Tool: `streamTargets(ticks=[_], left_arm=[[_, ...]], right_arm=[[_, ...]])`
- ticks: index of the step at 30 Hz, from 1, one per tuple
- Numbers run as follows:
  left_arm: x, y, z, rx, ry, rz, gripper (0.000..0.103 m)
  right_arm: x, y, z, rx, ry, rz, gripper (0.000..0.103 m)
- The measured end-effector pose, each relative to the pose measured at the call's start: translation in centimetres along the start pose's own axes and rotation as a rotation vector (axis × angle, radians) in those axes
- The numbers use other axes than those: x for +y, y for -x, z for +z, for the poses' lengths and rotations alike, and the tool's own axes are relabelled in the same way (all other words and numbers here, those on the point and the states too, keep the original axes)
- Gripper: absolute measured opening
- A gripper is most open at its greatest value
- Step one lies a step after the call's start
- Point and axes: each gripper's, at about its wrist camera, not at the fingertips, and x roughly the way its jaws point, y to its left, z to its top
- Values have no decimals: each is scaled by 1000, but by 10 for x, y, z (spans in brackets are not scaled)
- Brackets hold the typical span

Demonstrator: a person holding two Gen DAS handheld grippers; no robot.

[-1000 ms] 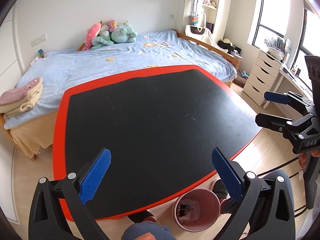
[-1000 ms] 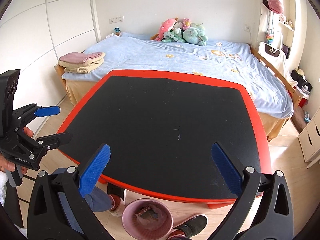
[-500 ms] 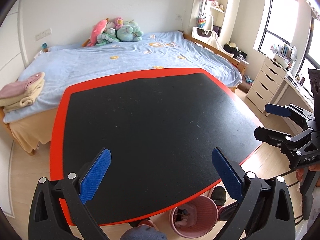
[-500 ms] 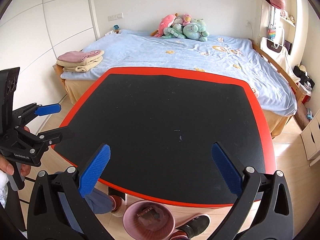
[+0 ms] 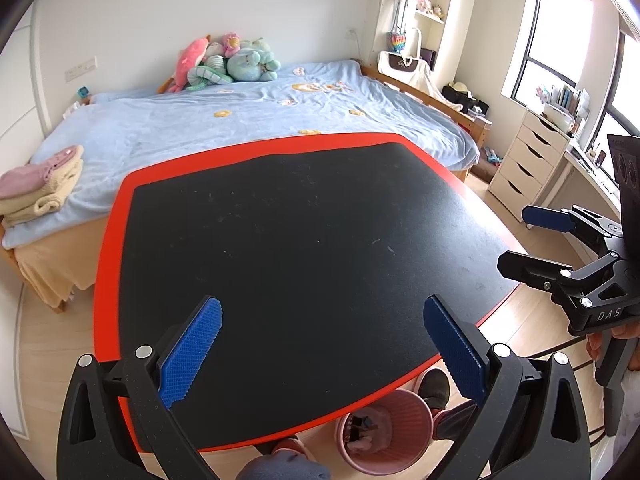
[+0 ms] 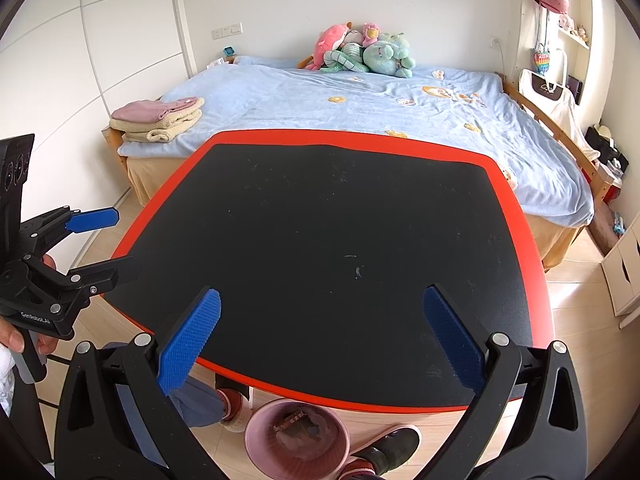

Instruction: Collect trash

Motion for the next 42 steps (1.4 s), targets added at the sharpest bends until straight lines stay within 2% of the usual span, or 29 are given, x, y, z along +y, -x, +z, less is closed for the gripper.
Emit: streamTargets(ticks=[28, 42], left_arm=[[2, -2, -1, 6, -2, 3, 97], [7, -6, -6, 16, 2, 27, 97]], right_arm=[[-1, -1, -2, 4, 5, 0, 99], [-2, -1, -3, 3, 7, 0, 99]])
